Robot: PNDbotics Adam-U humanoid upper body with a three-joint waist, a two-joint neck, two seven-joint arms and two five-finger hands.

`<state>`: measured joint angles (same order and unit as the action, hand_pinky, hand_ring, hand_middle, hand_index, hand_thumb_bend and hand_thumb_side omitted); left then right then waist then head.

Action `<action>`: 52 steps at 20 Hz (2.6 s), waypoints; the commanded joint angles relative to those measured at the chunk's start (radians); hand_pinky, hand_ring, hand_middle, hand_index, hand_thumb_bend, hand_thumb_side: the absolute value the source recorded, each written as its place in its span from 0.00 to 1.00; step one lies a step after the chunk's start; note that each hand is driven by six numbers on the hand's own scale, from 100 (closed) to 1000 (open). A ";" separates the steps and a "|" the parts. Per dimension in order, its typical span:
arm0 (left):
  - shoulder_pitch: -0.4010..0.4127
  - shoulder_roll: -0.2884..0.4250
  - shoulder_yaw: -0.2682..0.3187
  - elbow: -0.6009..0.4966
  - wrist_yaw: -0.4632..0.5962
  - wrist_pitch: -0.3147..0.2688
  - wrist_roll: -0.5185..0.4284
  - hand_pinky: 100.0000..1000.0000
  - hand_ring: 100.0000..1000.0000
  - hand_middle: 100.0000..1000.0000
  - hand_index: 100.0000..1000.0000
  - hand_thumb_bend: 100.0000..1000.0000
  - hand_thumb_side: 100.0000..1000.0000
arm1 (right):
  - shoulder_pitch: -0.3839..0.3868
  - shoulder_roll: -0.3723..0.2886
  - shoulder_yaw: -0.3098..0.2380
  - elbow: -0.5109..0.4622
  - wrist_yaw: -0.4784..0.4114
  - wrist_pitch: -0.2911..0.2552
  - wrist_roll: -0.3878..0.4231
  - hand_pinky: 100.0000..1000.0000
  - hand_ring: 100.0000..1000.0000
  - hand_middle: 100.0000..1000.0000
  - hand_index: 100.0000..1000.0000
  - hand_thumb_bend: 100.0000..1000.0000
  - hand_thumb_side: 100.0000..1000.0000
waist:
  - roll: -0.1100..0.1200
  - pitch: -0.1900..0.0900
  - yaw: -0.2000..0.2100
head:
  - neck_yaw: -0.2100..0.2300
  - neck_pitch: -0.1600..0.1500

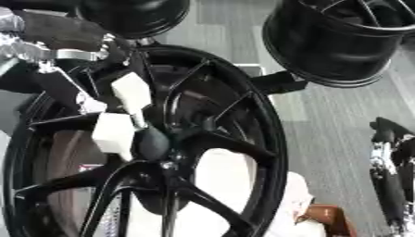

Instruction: Pull the pin out of the wheel hub.

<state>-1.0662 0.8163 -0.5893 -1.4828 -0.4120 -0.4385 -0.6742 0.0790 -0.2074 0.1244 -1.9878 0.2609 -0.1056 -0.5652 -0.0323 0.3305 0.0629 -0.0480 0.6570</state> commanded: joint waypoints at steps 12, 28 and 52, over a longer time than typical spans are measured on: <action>-0.018 0.003 -0.019 -0.009 0.048 -0.239 -0.233 0.82 0.76 0.67 0.77 0.02 0.44 | -0.007 -0.002 0.003 -0.012 -0.016 0.005 0.002 0.89 0.83 0.65 0.74 0.00 0.69 | 0.003 -0.014 -0.001 | 0.001 -0.015; -0.027 -0.022 -0.031 0.000 0.098 -0.190 -0.233 0.57 0.43 0.29 0.49 0.00 0.25 | -0.007 0.007 0.001 -0.012 -0.020 0.008 0.008 0.89 0.83 0.65 0.74 0.00 0.70 | 0.001 -0.014 -0.002 | 0.000 -0.015; -0.080 0.039 0.224 -0.093 0.361 0.047 -0.142 0.40 0.31 0.14 0.23 0.00 0.16 | 0.006 0.012 -0.010 -0.012 -0.016 0.005 0.005 0.89 0.83 0.66 0.74 0.00 0.70 | -0.003 -0.028 0.011 | -0.019 -0.009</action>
<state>-1.1263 0.8124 -0.4025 -1.5573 -0.0636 -0.3386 -0.7740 0.0820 -0.1895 0.1221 -1.9877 0.2440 -0.0976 -0.5570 -0.0381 0.3258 0.0736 -0.0621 0.6536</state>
